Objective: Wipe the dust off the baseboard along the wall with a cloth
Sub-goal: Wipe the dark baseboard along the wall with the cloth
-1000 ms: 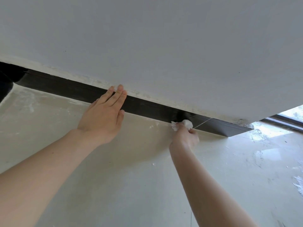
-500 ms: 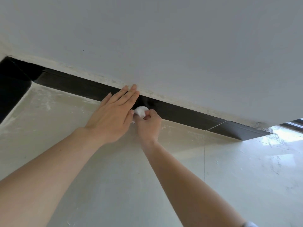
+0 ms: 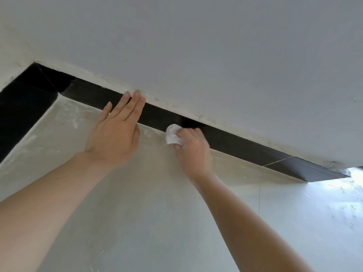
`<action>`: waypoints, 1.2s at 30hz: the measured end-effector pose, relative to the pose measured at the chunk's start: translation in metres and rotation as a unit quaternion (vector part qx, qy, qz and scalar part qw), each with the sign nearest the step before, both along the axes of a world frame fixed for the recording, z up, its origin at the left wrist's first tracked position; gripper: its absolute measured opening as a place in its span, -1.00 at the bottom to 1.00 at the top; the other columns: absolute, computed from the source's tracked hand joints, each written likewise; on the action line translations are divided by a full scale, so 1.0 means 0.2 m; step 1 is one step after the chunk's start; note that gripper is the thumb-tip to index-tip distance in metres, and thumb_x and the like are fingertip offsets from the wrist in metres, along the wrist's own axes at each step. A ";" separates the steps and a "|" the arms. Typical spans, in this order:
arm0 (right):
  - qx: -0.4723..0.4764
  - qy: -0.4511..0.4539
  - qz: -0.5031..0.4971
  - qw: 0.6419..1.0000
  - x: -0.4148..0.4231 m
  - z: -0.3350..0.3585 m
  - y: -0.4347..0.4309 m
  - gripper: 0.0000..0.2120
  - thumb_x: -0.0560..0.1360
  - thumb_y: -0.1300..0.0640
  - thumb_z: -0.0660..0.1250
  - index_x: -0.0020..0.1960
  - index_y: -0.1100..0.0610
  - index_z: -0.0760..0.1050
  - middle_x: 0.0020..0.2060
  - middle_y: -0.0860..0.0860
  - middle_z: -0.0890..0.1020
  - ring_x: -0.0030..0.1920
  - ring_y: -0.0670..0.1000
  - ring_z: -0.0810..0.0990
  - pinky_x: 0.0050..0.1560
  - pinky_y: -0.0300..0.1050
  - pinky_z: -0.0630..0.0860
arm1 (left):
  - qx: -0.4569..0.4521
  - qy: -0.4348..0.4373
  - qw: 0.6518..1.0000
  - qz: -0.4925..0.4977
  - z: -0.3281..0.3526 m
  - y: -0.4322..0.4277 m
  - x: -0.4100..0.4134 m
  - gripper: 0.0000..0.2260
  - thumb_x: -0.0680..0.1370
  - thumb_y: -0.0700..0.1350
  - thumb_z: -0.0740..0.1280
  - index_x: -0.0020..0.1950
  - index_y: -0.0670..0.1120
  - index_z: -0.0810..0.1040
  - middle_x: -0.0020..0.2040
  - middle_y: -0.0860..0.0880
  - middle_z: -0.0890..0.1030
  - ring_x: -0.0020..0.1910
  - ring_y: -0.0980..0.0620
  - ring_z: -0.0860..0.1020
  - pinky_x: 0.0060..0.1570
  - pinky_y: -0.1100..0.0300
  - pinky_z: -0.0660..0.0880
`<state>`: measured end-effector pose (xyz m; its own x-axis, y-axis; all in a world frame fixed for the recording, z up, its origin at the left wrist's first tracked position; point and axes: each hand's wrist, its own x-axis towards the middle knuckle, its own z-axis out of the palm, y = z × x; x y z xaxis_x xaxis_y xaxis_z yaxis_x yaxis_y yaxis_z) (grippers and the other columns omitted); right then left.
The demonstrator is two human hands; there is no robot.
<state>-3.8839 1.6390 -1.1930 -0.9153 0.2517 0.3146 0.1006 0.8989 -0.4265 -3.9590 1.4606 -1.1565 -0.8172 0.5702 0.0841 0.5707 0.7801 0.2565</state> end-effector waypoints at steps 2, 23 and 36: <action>0.021 -0.028 0.065 0.997 -0.01 -0.02 -0.06 -0.87 0.29 0.34 0.35 -0.17 0.23 0.59 -0.28 0.07 0.64 -0.19 0.15 0.53 -0.23 -0.13 0.45 | 0.008 -0.008 1.000 -0.006 0.02 -0.02 -0.02 -0.48 0.61 -0.15 -0.02 0.58 -0.04 -0.03 0.57 0.08 -0.04 0.52 0.14 -0.09 0.48 0.03 -0.06; -0.061 0.056 -0.096 0.992 0.34 0.23 0.28 -0.61 0.26 0.47 0.40 0.01 0.16 0.66 -0.25 -0.33 0.39 -0.15 0.05 0.50 -0.07 -0.60 0.30 | -0.064 -0.103 0.993 0.000 0.13 0.01 -0.03 -0.43 0.64 -0.13 -0.01 0.56 0.01 -0.27 0.55 0.11 -0.28 0.53 0.13 -0.25 0.49 0.06 -0.12; -0.028 -0.169 -0.094 0.981 0.35 0.21 0.27 -0.83 0.38 0.33 0.28 -0.16 0.15 0.62 -0.38 -0.15 0.40 -0.01 0.01 0.46 -0.20 -0.10 0.46 | -0.084 -0.127 0.988 0.009 0.17 0.02 -0.03 -0.42 0.64 -0.14 0.00 0.56 0.00 -0.26 0.55 0.11 -0.27 0.53 0.08 -0.26 0.50 0.00 -0.11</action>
